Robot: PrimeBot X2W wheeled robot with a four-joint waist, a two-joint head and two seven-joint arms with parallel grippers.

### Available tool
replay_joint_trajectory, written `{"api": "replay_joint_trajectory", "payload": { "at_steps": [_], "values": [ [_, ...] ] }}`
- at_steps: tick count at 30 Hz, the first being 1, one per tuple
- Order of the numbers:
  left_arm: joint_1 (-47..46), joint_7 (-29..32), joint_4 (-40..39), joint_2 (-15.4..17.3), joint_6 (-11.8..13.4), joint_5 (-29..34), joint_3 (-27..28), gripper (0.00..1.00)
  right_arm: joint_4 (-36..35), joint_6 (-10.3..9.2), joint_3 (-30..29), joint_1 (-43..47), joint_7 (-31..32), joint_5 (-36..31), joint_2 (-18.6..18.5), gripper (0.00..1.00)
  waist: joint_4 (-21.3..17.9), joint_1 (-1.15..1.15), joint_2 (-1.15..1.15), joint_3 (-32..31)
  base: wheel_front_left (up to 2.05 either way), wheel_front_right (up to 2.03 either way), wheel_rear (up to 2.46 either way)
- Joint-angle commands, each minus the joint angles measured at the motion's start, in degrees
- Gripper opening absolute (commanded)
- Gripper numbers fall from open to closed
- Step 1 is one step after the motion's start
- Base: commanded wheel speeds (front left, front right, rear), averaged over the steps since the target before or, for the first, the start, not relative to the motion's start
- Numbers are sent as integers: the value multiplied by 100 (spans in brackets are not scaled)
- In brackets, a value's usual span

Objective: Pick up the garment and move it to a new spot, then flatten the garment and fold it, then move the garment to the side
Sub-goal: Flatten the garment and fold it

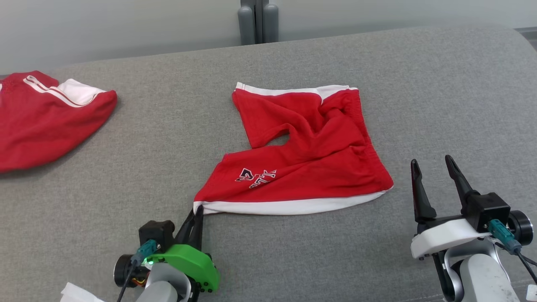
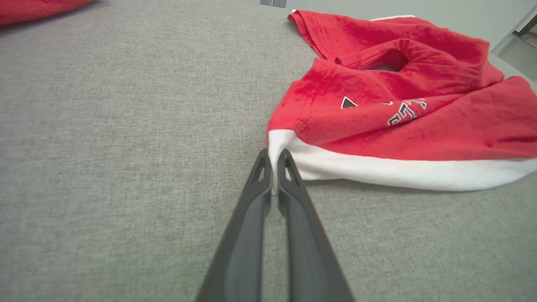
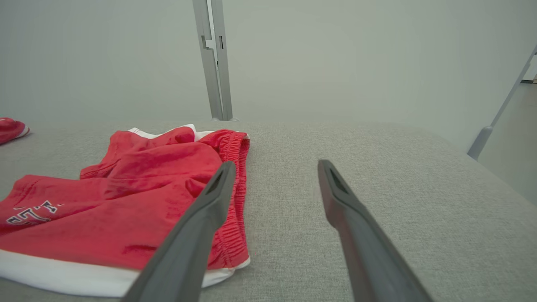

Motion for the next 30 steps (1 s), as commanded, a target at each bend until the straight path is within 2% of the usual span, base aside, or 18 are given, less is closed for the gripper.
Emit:
{"api": "replay_joint_trajectory", "payload": {
  "at_steps": [1,3,4,5,6,13,22,30],
  "values": [
    [99,-17,-33,19,-22,81,111,0,-3,-10,29,95,-17,40,-8,100,40,0,0,-66,0,0,0],
    [190,-18,-51,9,-51,141,221,0,22,-10,69,120,-17,68,-9,100,53,0,0,-118,0,0,0],
    [229,-18,-84,-1,-71,177,292,25,30,-10,96,122,-17,75,-8,100,57,0,0,-145,0,0,0],
    [260,-17,-115,-10,-91,205,345,73,35,-10,112,120,-17,92,-9,100,59,0,0,-168,0,0,0],
    [307,-18,-179,-24,-95,252,425,100,41,-10,133,131,-17,111,-9,100,65,0,0,-202,0,0,0],
    [620,-11,-678,-71,-185,537,943,100,25,-10,177,207,-17,170,-9,100,105,0,0,-359,0,0,0],
    [1046,-11,-1829,-197,-289,1111,1702,100,-316,-10,232,369,-17,214,-9,100,194,0,0,-637,0,0,0],
    [1477,-11,-2332,-282,-317,1264,2194,100,-557,-10,350,546,-17,309,-10,100,272,0,0,-810,0,0,0]
  ]
}}
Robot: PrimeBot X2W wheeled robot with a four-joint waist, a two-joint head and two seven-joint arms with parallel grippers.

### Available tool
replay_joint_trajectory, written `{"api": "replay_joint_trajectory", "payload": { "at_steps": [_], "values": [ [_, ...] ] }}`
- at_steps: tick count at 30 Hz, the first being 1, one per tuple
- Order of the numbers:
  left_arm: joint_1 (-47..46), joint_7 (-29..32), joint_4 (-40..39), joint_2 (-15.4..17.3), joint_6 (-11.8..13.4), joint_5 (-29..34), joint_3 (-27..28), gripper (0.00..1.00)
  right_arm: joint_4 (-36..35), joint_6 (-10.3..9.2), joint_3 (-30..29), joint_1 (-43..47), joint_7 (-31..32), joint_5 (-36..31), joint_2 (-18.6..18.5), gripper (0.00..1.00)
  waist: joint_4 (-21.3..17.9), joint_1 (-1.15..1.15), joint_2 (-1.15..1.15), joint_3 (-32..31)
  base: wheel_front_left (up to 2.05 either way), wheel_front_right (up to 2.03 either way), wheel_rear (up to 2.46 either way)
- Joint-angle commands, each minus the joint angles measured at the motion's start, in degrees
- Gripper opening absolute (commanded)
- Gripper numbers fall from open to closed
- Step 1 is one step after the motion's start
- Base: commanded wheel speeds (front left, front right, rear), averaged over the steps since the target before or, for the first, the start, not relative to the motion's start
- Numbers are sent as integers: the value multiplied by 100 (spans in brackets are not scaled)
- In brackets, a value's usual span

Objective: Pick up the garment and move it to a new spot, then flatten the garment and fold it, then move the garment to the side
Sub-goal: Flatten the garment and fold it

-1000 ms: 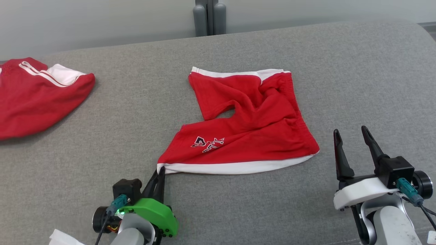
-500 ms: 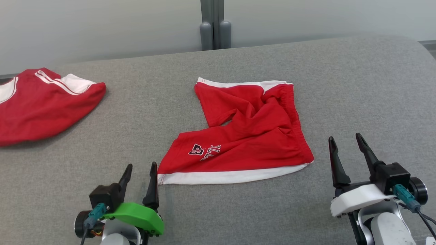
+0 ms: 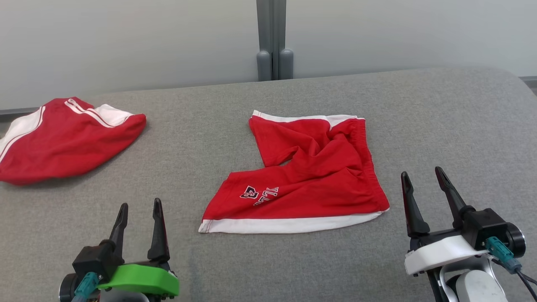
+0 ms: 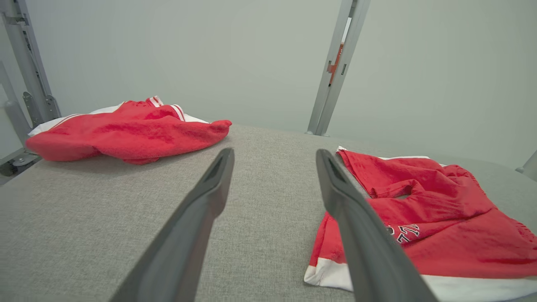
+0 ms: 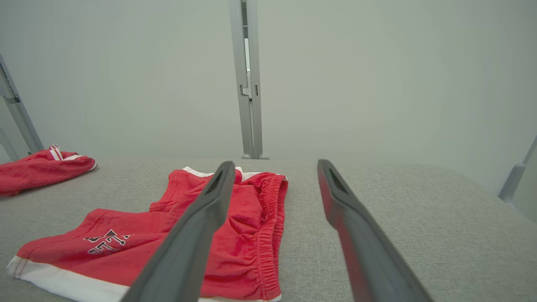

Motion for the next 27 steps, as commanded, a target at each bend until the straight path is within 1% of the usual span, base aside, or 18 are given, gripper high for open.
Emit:
{"api": "replay_joint_trajectory", "payload": {
  "at_steps": [1,10,16,21,27],
  "values": [
    [109,-2,-49,-5,-35,29,39,100,-18,-10,10,80,-17,60,-12,100,28,0,0,-23,0,0,0],
    [230,-3,-74,-29,-95,105,80,100,145,-10,14,51,-17,147,-12,100,90,0,0,-23,0,0,0],
    [224,-3,15,-31,-107,48,-31,100,229,-10,9,11,-17,125,-13,100,80,0,0,5,0,0,0],
    [-54,41,634,-24,-167,229,-369,100,284,-10,1,-52,-17,83,-12,100,38,0,0,147,0,0,0],
    [-623,452,1589,83,-304,380,-734,100,376,-10,32,-179,-17,23,-12,100,-88,0,0,380,0,0,0]
  ]
}}
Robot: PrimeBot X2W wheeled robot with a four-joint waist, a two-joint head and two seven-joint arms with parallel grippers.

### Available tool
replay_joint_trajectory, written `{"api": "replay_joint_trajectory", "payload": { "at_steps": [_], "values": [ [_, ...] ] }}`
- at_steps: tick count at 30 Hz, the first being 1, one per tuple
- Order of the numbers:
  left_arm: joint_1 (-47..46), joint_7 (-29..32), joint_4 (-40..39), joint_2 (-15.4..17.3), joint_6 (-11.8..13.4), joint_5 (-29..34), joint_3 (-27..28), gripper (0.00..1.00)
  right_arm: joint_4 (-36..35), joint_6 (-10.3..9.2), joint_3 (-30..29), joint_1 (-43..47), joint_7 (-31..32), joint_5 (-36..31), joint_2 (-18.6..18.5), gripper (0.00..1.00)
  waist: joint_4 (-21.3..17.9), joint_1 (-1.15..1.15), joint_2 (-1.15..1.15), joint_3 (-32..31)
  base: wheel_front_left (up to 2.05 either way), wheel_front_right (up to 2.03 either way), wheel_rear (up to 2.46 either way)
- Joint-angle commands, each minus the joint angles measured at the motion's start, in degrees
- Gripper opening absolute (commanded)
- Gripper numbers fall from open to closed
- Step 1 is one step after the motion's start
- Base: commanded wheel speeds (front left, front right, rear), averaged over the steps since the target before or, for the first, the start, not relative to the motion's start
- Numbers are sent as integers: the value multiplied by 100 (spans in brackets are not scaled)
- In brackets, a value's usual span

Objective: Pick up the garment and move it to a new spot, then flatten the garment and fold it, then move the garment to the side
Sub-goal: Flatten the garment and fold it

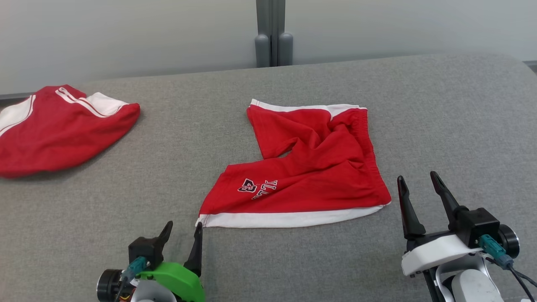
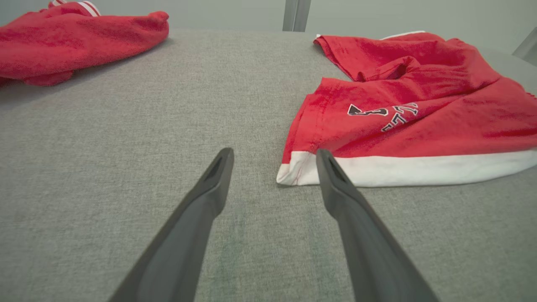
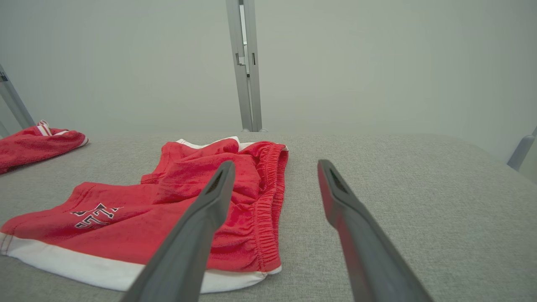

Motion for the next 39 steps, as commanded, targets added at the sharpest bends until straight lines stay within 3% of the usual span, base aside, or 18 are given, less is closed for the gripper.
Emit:
{"api": "replay_joint_trajectory", "payload": {
  "at_steps": [1,12,13,15,16,19,24,31,35,39],
  "values": [
    [-178,72,151,52,-36,29,-48,100,6,-10,2,-91,-17,-16,-11,100,-106,0,0,118,0,0,0],
    [-758,-90,1200,93,-162,-102,-237,100,113,-10,-92,-184,-17,-13,-11,100,-400,0,0,315,0,0,0],
    [-782,-112,1249,88,-166,-121,-251,91,121,-10,-94,-187,-17,-10,-11,100,-413,0,0,317,0,0,0],
    [-831,-154,1357,84,-184,-144,-277,47,135,-10,-116,-184,-17,-4,-11,100,-434,0,0,320,0,0,0],
    [-854,-172,1401,81,-190,-155,-295,39,151,-10,-134,-176,-17,-9,-11,100,-439,0,0,323,0,0,0],
    [-922,-235,1525,67,-200,-181,-357,1,266,-10,-156,-157,-17,-140,-10,100,-429,0,0,326,0,0,0],
    [-1060,-318,1664,43,-218,-236,-442,0,820,-10,-150,-366,-17,-690,-11,100,-381,0,0,371,0,0,0],
    [-1224,-402,1700,24,-223,-278,-500,0,2190,-10,114,-1071,-17,-1324,-231,100,-200,0,0,515,0,0,0],
    [-1282,-430,1720,20,-217,-265,-526,0,2825,-10,424,-1416,-17,-1394,-319,100,-58,0,0,567,0,0,0],
    [-1295,-449,1722,12,-217,-279,-538,0,2990,-10,695,-1575,-17,-1344,-382,100,9,0,0,584,0,0,0]
  ]
}}
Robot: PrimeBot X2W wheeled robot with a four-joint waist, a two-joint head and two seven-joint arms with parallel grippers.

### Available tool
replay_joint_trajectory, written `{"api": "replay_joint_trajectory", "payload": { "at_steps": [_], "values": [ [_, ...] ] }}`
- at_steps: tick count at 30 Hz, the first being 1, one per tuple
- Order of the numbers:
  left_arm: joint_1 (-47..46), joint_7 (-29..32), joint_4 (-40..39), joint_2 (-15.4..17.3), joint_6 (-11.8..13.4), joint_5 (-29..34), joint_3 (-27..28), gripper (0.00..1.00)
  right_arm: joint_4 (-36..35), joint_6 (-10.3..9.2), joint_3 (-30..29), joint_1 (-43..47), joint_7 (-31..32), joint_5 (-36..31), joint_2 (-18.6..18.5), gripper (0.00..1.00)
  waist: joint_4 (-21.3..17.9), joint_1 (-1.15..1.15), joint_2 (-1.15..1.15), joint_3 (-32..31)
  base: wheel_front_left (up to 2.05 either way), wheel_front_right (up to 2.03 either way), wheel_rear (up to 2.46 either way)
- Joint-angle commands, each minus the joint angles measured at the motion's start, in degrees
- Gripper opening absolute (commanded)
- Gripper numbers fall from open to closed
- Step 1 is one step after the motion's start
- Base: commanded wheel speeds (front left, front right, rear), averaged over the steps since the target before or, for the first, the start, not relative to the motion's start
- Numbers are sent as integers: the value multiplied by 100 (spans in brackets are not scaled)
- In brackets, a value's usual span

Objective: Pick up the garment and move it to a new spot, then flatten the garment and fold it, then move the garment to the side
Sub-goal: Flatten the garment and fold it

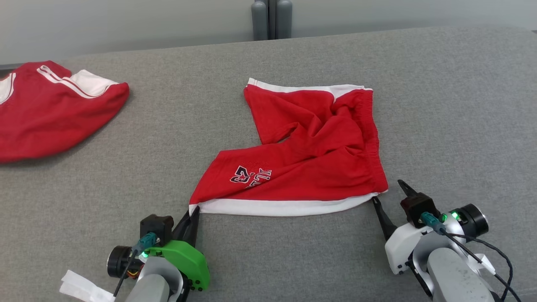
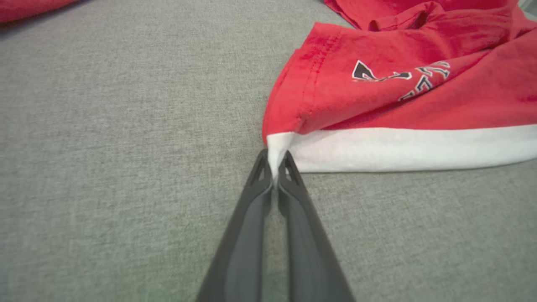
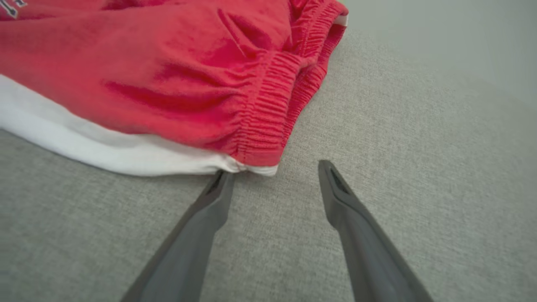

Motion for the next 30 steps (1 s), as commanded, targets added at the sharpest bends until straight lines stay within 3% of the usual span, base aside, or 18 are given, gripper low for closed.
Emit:
{"api": "replay_joint_trajectory", "payload": {
  "at_steps": [1,5,6,7,9,10,20,30],
  "values": [
    [-86,-48,3,16,-5,-17,-6,0,25,-10,85,-68,-17,39,-31,100,41,0,0,16,0,0,0],
    [-53,-44,-21,12,-8,-33,-13,0,62,-10,368,-150,-17,107,-66,100,72,0,0,2,0,0,0],
    [-42,-46,-39,11,-8,-26,-10,0,83,-10,436,-185,-17,130,-82,78,78,0,0,-4,0,0,0],
    [-26,-46,-53,11,-8,-24,-6,0,109,-10,496,-204,-17,162,-88,47,83,0,0,-11,0,0,0],
    [0,-46,-79,12,-4,-16,1,0,134,-10,562,-218,-17,223,-101,27,91,0,0,-20,0,0,0],
    [19,-46,-95,15,-2,-13,5,0,148,-10,595,-224,-17,263,-113,0,93,0,0,-30,0,0,0],
    [194,-43,-665,10,-3,-119,203,0,-263,-10,627,-90,-17,753,-178,0,13,0,0,-188,0,0,0],
    [310,-42,-2806,-21,-24,-331,622,0,-2024,-10,545,-119,-17,1272,-326,0,-135,0,0,-604,0,0,0]
  ]
}}
